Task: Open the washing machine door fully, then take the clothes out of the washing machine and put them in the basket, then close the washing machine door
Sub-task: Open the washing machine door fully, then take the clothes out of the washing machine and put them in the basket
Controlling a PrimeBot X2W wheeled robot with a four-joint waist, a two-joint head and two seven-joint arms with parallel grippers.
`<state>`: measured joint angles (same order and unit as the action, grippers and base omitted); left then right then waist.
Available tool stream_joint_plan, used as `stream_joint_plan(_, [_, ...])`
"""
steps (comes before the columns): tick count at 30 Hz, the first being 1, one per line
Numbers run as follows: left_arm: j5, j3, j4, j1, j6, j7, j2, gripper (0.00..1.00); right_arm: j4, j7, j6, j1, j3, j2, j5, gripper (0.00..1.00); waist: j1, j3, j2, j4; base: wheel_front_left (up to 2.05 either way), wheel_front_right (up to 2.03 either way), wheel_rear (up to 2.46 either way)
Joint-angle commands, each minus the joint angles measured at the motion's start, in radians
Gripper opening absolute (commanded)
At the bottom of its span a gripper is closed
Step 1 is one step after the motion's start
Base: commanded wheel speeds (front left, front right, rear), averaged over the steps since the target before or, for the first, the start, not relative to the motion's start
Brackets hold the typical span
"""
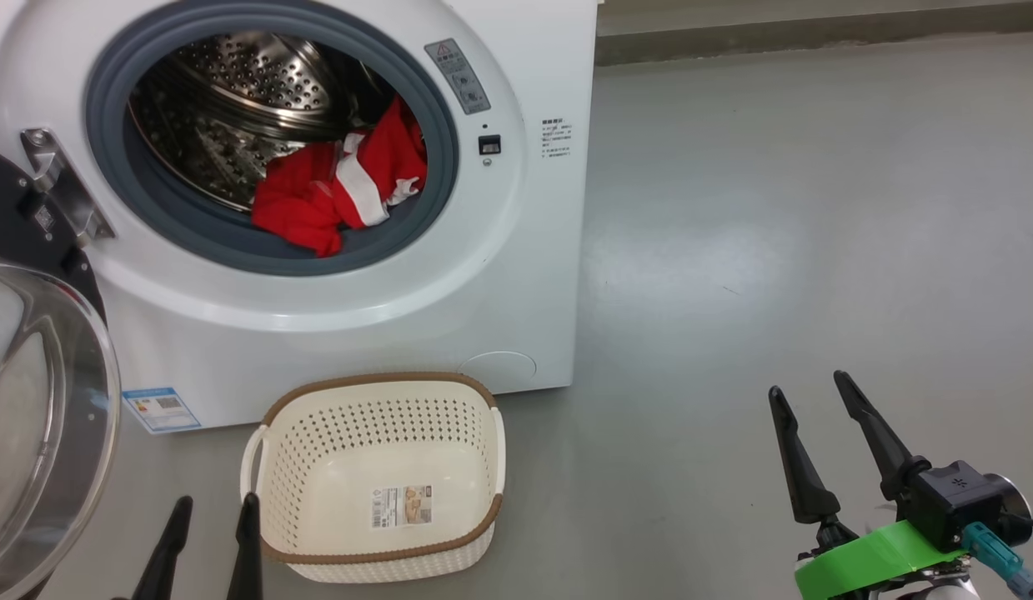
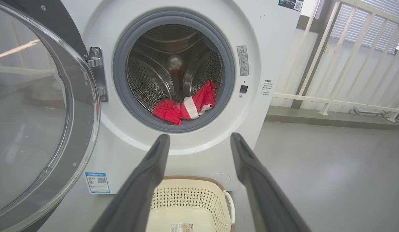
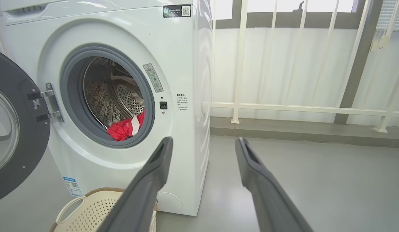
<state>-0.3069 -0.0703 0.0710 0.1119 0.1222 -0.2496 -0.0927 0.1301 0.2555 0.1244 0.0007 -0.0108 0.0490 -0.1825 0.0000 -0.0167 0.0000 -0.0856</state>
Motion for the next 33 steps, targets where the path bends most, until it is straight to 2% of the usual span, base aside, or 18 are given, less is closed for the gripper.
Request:
stream_joint_plan(1, [0.016, -0.029, -0.034, -0.002, -0.005, -0.012, -0.007, 1.00, -0.037, 0.006, 0.006, -0.009, -0.012, 0.001, 0.014, 1.00, 0.0000, -0.001, 0.0000, 0.001, 0.00, 0.00, 0.00])
stream_joint_plan(12, [0.043, -0.016, -0.051, 0.016, -0.007, -0.012, -0.010, 1.00, -0.050, 0.006, 0.006, -0.001, 0.000, 0.001, 0.018, 1.00, 0.0000, -0.002, 0.0000, 0.001, 0.00, 0.00, 0.00])
stream_joint_plan(21, [0.049, -0.017, -0.053, 0.015, -0.034, -0.012, -0.007, 1.00, -0.044, 0.006, 0.006, -0.002, -0.003, 0.001, 0.016, 1.00, 0.0000, -0.002, 0.0000, 0.007, 0.17, -0.17, 0.00])
stream_joint_plan(33, [0.044, -0.017, -0.058, 0.013, -0.050, -0.012, -0.010, 1.00, -0.035, 0.006, 0.006, -0.004, -0.010, 0.001, 0.018, 1.00, 0.0000, -0.004, 0.0000, 0.014, 1.46, -1.46, 0.00])
